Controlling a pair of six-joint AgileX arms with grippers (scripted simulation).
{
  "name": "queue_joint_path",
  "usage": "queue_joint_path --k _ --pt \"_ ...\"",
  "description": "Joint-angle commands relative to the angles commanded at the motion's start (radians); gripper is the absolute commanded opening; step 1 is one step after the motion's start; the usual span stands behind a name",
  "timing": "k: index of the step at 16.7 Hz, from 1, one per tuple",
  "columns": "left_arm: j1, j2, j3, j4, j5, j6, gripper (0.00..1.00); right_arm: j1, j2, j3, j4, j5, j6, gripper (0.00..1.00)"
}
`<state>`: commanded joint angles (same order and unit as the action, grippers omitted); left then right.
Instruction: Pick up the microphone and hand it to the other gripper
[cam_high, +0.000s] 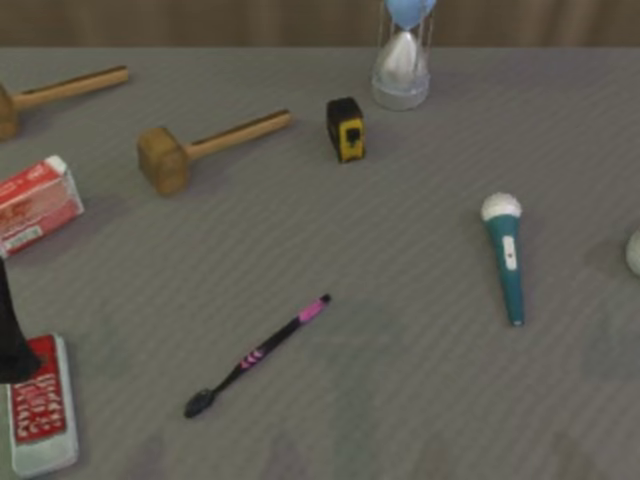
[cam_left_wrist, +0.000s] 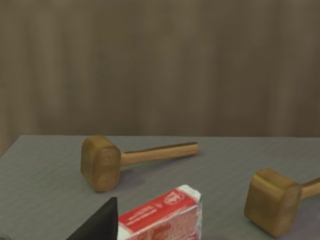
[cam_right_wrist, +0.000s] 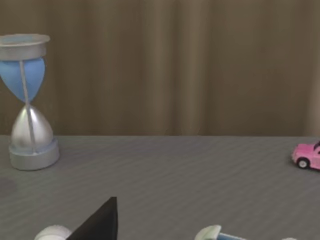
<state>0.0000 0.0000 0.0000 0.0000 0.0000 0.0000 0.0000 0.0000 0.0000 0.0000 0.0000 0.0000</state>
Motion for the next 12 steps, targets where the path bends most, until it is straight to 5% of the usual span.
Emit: queue_joint_path --k 6,12 --pt "0.000 0.000 0.000 0.000 0.000 0.000 1.00 0.030 0.104 0.098 -0.061 0.000 0.030 1.00" --pt "0.000 0.000 0.000 0.000 0.000 0.000 1.00 0.129 0.566 0.442 -0.293 0.013 0.139 1.00"
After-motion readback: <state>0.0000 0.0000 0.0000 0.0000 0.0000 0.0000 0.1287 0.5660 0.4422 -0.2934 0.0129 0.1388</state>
